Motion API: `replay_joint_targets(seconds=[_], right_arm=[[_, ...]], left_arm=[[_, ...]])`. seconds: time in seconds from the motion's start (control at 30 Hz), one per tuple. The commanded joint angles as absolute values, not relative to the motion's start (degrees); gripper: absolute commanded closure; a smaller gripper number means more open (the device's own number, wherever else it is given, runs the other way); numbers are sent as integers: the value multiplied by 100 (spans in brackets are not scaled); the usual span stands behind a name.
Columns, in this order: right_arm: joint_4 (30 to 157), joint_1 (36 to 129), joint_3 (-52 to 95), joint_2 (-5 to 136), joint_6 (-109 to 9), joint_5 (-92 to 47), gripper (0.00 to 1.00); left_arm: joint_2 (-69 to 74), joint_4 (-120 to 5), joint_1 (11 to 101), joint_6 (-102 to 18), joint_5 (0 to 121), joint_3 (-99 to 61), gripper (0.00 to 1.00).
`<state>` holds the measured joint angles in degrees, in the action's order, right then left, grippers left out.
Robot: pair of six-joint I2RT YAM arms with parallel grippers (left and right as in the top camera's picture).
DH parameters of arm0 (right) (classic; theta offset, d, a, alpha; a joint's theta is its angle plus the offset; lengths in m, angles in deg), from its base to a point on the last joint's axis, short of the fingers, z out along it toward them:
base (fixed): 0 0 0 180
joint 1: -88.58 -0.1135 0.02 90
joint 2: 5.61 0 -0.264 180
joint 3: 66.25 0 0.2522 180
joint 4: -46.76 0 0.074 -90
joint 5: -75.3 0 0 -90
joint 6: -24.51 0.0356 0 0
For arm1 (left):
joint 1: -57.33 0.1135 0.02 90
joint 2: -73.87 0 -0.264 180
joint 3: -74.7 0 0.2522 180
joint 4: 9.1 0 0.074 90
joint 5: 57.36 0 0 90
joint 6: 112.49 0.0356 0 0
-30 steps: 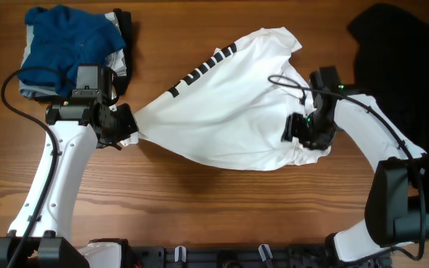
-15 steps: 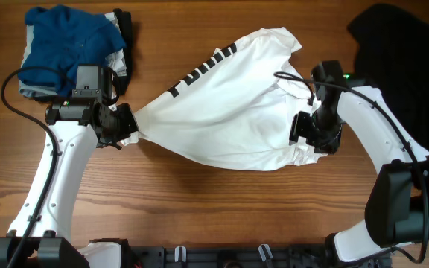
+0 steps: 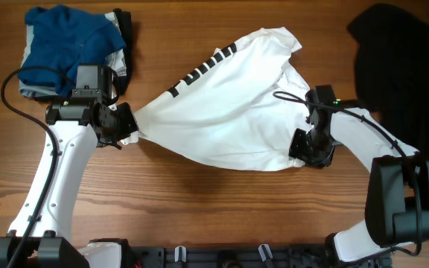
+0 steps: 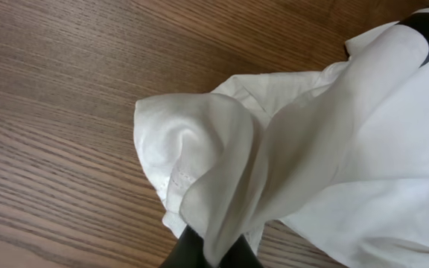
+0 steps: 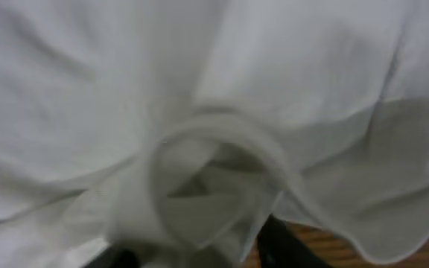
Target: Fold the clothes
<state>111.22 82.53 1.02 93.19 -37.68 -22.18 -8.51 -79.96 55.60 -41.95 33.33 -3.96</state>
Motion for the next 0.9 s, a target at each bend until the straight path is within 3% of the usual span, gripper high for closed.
replay_joint_targets(seconds=[0.0,0.07,0.1,0.33,0.53,0.87], right_arm=[[11035,8266,32,9328,-3680,-2214,79],[10998,8266,63,9293,-3678,-2194,93],[11006,8266,111,9262,-3685,-2190,96],[11610,8544,1154,8508,-4032,-2067,96],[12801,9259,3025,7599,-4677,-2059,96],[14099,10065,5829,7343,-5344,-2089,96]], left_arm=[[-755,-7985,5601,-4269,3276,-468,96],[-755,-7985,5601,-4269,3276,-468,96],[-755,-7987,5601,-4269,3276,-468,96],[-727,-8429,5601,-4265,3291,-752,96],[-524,-9209,5601,-4223,3293,-2265,96],[134,-9163,5601,-3670,2819,-4129,96]])
